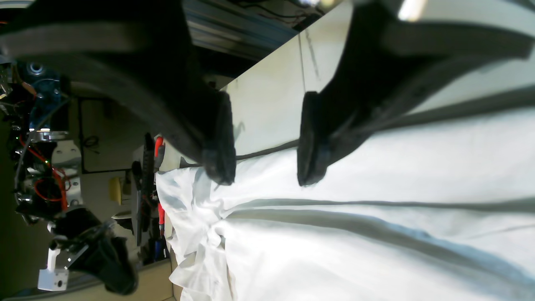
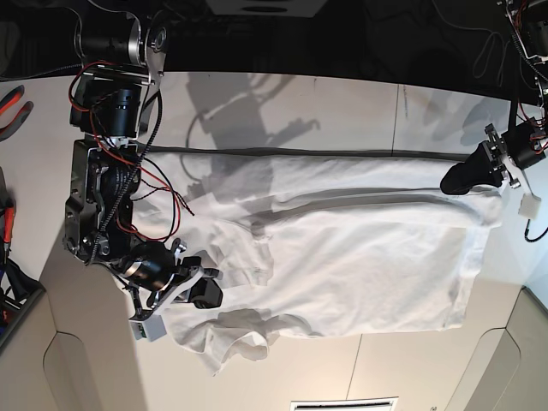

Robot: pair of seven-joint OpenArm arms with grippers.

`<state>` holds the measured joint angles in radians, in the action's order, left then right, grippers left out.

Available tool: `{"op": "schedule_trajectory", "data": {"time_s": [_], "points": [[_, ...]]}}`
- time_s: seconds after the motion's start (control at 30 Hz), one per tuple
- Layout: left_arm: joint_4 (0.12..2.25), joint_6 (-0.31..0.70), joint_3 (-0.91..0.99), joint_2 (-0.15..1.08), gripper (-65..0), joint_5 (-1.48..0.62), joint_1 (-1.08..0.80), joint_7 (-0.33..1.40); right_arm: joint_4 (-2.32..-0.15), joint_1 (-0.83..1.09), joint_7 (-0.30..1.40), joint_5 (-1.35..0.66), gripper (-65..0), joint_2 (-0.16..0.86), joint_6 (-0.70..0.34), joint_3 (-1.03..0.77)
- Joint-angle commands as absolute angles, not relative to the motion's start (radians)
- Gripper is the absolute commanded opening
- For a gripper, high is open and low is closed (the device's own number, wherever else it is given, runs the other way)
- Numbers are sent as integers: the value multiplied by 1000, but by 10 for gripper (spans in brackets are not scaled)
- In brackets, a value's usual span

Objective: Layout the t-shirt on the table in an organized manner, then fold the t-shirt properly
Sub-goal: 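Lift the folded edge with both grippers and fold it further toward the hem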

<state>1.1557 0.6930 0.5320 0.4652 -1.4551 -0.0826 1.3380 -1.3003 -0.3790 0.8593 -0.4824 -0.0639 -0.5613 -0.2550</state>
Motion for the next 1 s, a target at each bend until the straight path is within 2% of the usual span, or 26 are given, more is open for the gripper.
{"op": "schedule_trajectory", "data": {"time_s": [0.0,0.03,0.07,0.17,0.3,0.43,0.6,0.77,0.97], "points": [[1172,698,539,485,-486,-1484,-66,1319,-1320,-397,859,-525,-650,-64,-571,-254],[1172,698,539,485,-584,-1484,-66,1308,-1328,-385,872,-545,-650,-64,-572,-254],[1172,698,538,485,-650,-1484,-66,1291,-1341,-367,873,-555,-650,-64,-572,-254],[1172,698,536,482,-650,-1339,-67,1164,-1409,-291,867,-535,-650,-63,-572,-254],[1172,698,522,482,-650,-1058,-62,958,-1468,-186,781,-377,-650,-54,-571,-254],[1172,698,465,482,-650,-860,-46,846,-1467,-111,712,-287,-650,-12,-541,-254],[1172,698,339,476,-650,-637,-31,640,-1467,-63,599,-153,-650,46,-413,-254],[1172,556,237,444,-650,-427,-2,580,-1464,-57,602,-145,-650,86,-403,-254],[1170,394,184,441,-650,-309,-6,585,-1399,-54,636,-64,-650,100,-350,-254]]}}
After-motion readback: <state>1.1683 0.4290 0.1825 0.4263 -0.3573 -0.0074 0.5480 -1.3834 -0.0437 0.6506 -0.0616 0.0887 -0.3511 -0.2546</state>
